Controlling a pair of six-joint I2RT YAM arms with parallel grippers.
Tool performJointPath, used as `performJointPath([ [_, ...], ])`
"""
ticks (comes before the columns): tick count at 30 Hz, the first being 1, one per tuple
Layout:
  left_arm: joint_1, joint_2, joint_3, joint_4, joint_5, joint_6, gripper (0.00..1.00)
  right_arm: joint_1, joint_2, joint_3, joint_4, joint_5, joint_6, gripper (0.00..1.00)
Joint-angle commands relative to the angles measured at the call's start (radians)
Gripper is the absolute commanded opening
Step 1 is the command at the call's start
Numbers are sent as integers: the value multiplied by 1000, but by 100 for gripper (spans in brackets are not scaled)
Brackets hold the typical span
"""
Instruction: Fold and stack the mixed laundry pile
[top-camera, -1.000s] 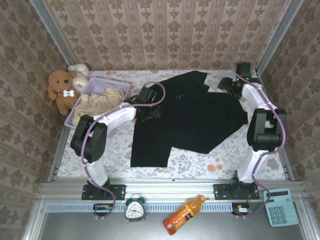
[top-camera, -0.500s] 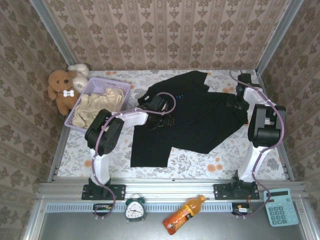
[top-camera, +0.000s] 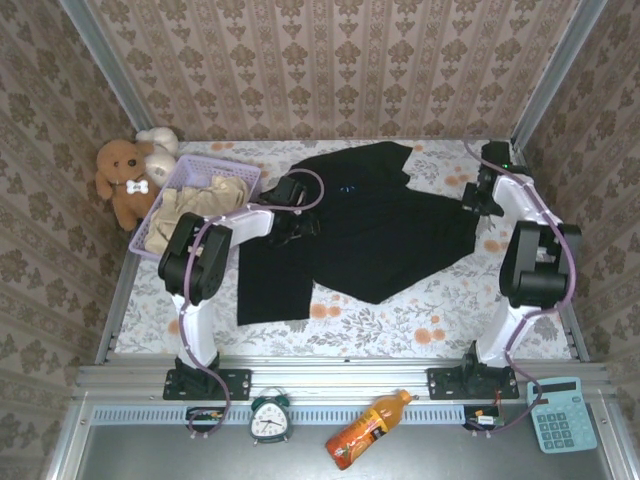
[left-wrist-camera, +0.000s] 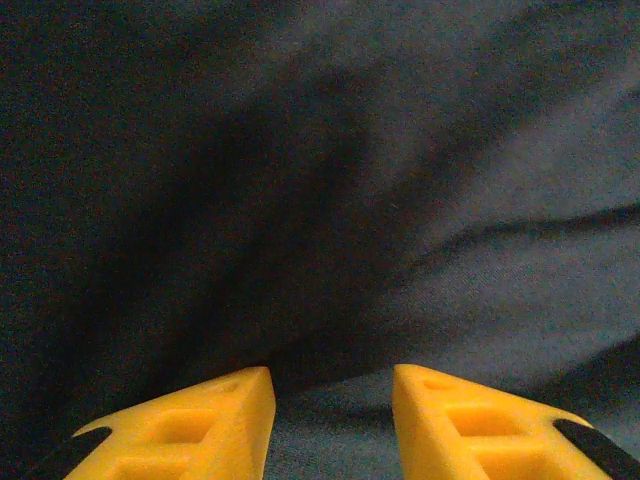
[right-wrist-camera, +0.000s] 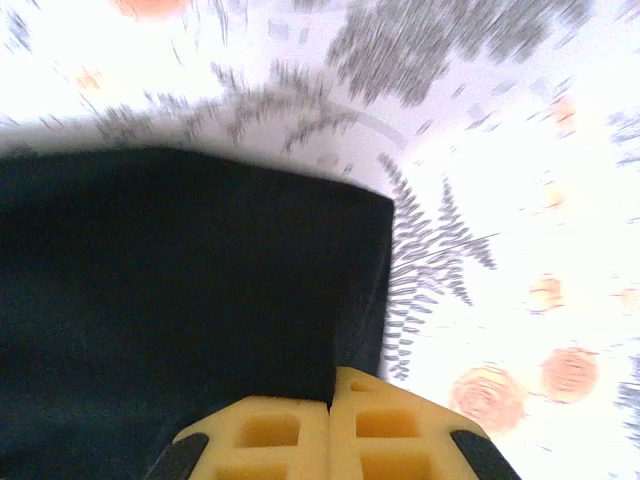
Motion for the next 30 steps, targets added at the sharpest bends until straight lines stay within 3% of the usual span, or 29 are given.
performJointPath([
  [1,20,32,7,-112,-103,62,39,-25,-98,10,-67,74,40,0],
  [4,19,23,7,-118,-118,73,40,-42,-125,-12,-59,58,48,0],
  [7,19,19,3,-114,-118,79,40,-63,-81,26,-19,-45,45,0],
  [10,13,25,9,-111,-93,80,40,-67,57,171,35,-90,45,0],
  [12,1,33,25,-121,-83,79,41,-67,180,296,48,-71,51,9],
  [13,-5,33,30,-125,-78,77,43,-70,235,363,28,-75,56,9],
  [14,-12,31,37,-129,-70,74,46,-69,291,439,-11,-74,59,24],
  [15,-21,27,42,-131,-61,72,51,-66,321,483,-36,-67,62,51],
  [16,-30,19,48,-136,-57,70,57,-63,328,493,-41,-71,59,59],
  [18,-39,-1,63,-152,-48,68,69,-53,277,424,-8,-57,54,72],
  [19,-39,-14,70,-154,-38,66,72,-46,237,366,15,-53,47,74],
  [25,-39,-65,174,-114,60,102,75,28,-90,-71,81,-59,91,69],
  [30,-42,31,328,-53,103,134,72,87,-216,-302,81,-140,181,69],
])
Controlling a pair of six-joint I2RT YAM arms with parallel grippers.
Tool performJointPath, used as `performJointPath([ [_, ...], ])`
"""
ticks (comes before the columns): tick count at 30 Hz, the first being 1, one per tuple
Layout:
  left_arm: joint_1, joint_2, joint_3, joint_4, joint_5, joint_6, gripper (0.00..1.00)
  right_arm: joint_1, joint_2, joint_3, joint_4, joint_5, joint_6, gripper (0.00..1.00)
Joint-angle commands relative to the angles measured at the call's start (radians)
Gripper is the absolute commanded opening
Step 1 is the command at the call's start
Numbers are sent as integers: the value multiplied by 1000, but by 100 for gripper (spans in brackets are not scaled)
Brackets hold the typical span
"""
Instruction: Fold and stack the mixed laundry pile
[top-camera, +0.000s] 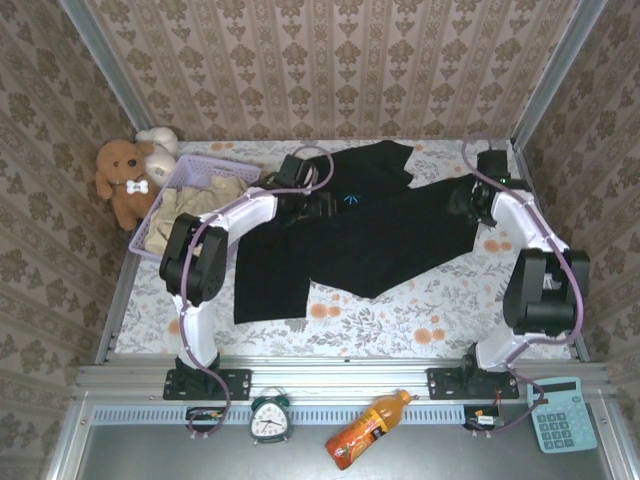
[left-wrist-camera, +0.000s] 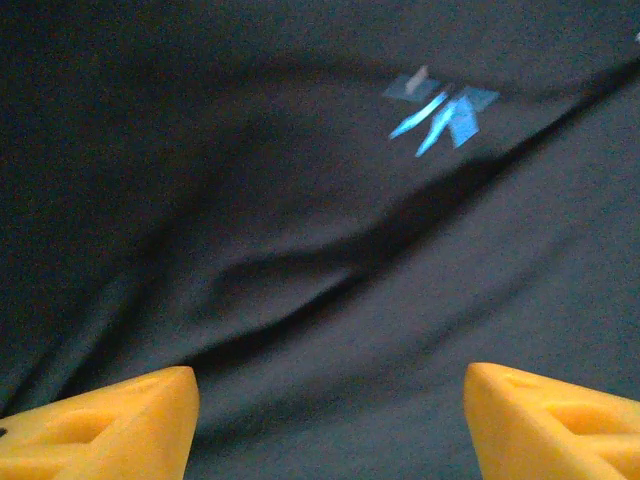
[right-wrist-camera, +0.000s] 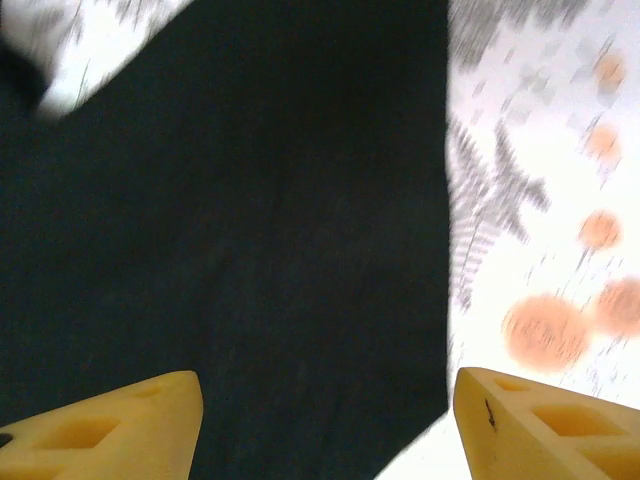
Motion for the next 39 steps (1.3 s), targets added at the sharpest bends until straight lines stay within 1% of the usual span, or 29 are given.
performJointPath([
  [1,-3,59,107,52,37,38,71,17,-29,-117,27,-86,104,69],
  [4,-2,111,145,78,22,17,71,54,-21,-183,59,-133,170,67],
  [6,1,120,140,76,32,-7,71,94,-11,-204,59,-141,200,66],
  [9,-6,72,54,91,32,-17,71,147,0,-243,99,-81,217,66],
  [11,-12,22,-22,101,27,-14,71,144,27,-261,133,-77,231,62],
  [13,-17,-30,-99,103,34,-6,71,143,56,-263,167,-78,237,46],
  [17,-26,-100,-217,97,24,3,71,149,74,-246,162,-88,239,15],
  [18,-25,-109,-241,96,10,9,71,151,59,-253,155,-78,236,4],
  [19,-24,-113,-257,92,-14,15,71,151,37,-264,148,-65,233,0],
  [21,-22,-106,-272,87,-47,31,70,151,-10,-282,125,-47,225,0],
  [24,-20,-83,-259,67,-95,55,70,154,-89,-287,86,-56,221,0],
  [26,-20,-76,-237,47,-102,58,69,158,-128,-269,69,-47,215,0],
  [29,-46,-104,-228,48,-94,72,69,162,-138,-241,17,-11,192,0],
  [30,-65,-118,-224,39,-89,87,70,160,-134,-239,7,16,181,3],
  [31,-82,-131,-224,32,-83,102,71,154,-129,-240,-2,37,171,0],
  [32,-108,-147,-226,21,-78,122,72,138,-128,-241,-3,38,164,0],
  [34,-164,-179,-238,2,-80,154,72,97,-140,-258,43,-2,165,0],
  [36,-234,-214,-265,16,-76,213,72,75,-134,-244,110,-43,163,0],
  [38,-311,-230,-270,18,-103,278,72,80,-77,-154,110,-96,155,0],
  [39,-340,-229,-268,14,-140,313,72,88,-33,-92,109,-126,155,0],
])
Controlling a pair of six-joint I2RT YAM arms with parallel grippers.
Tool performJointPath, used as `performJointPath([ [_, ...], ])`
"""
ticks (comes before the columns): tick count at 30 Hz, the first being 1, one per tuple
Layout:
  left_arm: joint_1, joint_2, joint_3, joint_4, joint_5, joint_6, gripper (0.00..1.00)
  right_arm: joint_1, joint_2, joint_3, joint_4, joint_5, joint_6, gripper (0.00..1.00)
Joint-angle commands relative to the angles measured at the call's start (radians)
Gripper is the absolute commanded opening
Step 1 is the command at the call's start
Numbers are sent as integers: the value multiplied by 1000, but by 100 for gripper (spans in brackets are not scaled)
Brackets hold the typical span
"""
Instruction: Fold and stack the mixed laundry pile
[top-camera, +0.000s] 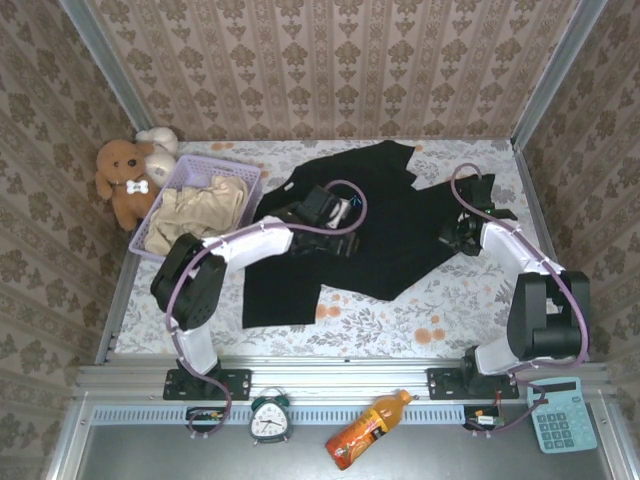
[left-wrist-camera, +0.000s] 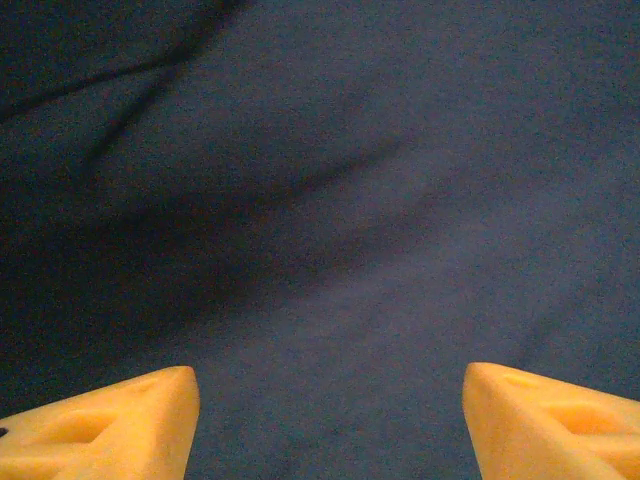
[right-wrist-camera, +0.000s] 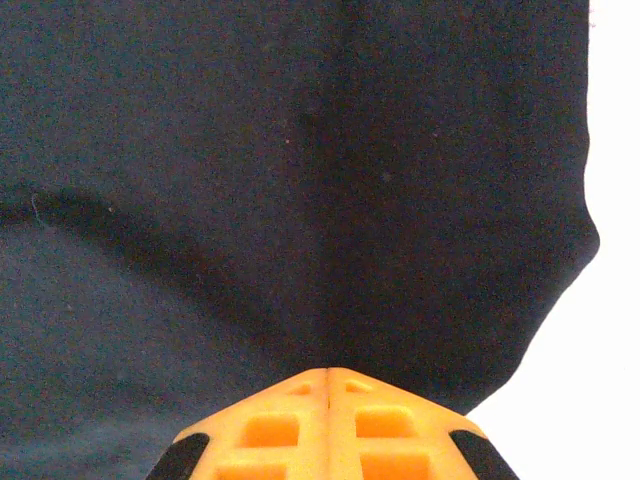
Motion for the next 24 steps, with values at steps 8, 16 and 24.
performJointPath([
  [8,-32,20,28,-88,-220,67,72,78,494,672,8,-130,20,5],
  [16,-61,49,146,-98,-230,124,77,105,663,900,-45,-144,-41,67],
  [24,5,58,122,-89,-250,70,76,-40,270,341,-20,20,-67,65],
])
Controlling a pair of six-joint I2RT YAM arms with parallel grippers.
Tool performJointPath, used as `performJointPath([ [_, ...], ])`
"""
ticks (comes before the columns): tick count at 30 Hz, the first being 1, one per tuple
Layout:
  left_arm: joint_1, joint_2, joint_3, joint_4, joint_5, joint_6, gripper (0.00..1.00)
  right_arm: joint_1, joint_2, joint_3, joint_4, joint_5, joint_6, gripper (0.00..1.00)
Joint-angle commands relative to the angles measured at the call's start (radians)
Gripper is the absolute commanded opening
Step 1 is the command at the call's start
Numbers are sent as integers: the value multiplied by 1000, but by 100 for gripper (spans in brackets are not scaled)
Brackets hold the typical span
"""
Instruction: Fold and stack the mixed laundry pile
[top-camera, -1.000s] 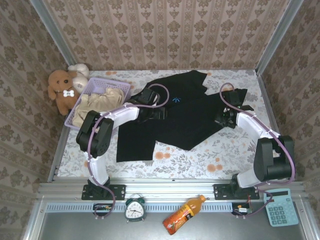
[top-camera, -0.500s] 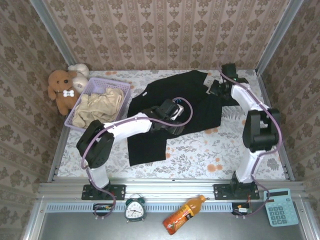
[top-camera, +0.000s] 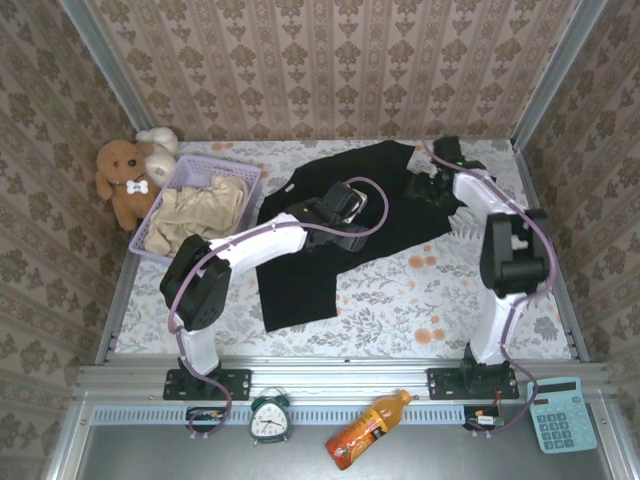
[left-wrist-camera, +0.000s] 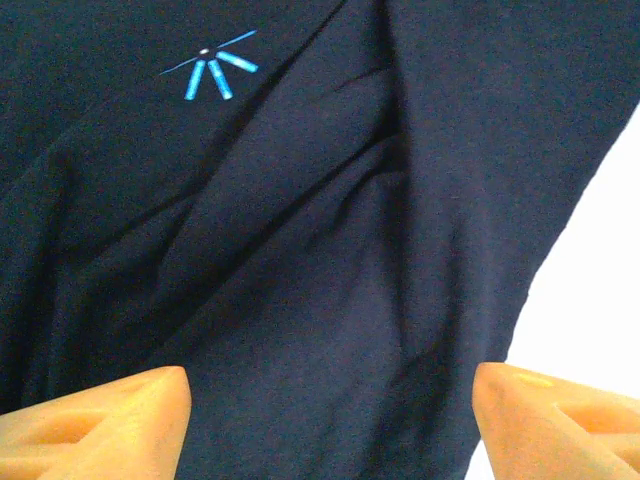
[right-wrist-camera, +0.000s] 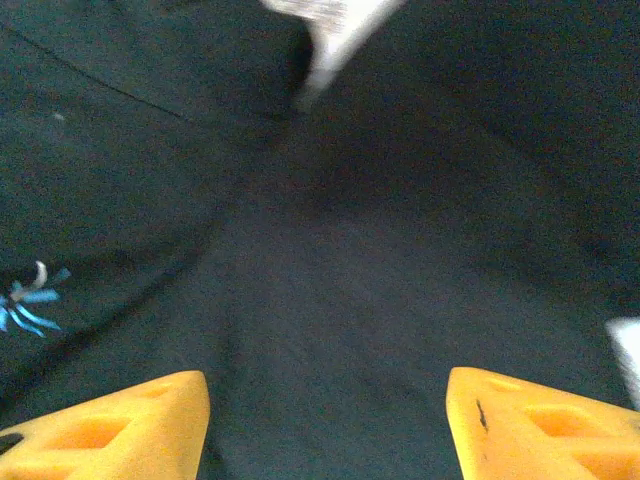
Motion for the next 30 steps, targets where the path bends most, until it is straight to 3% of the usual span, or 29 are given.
performJointPath([
  [1,62,4,-37,-3,-1,-45,76,-125,-144,-164,-3,56,11,64],
  [6,112,-12,-84,30,33,-93,76,-209,-157,-295,87,-35,43,63],
  [12,124,-45,-151,59,37,-133,76,-206,-69,-341,256,-202,136,62],
  [16,138,-52,-186,78,42,-159,76,-175,-29,-327,307,-235,176,58],
  [17,142,-51,-193,84,42,-162,76,-173,-25,-331,318,-235,187,53],
  [18,151,-50,-206,92,38,-165,76,-174,-20,-334,329,-237,199,42],
  [20,174,-47,-231,116,35,-171,76,-182,-22,-343,343,-233,216,9],
  [21,190,-43,-243,128,32,-173,75,-187,-32,-349,342,-223,218,0],
  [26,241,11,-236,115,-9,-146,72,-190,-187,-329,135,-41,109,0],
  [30,238,53,-201,84,28,-133,71,-115,-333,-286,-202,188,-11,2],
])
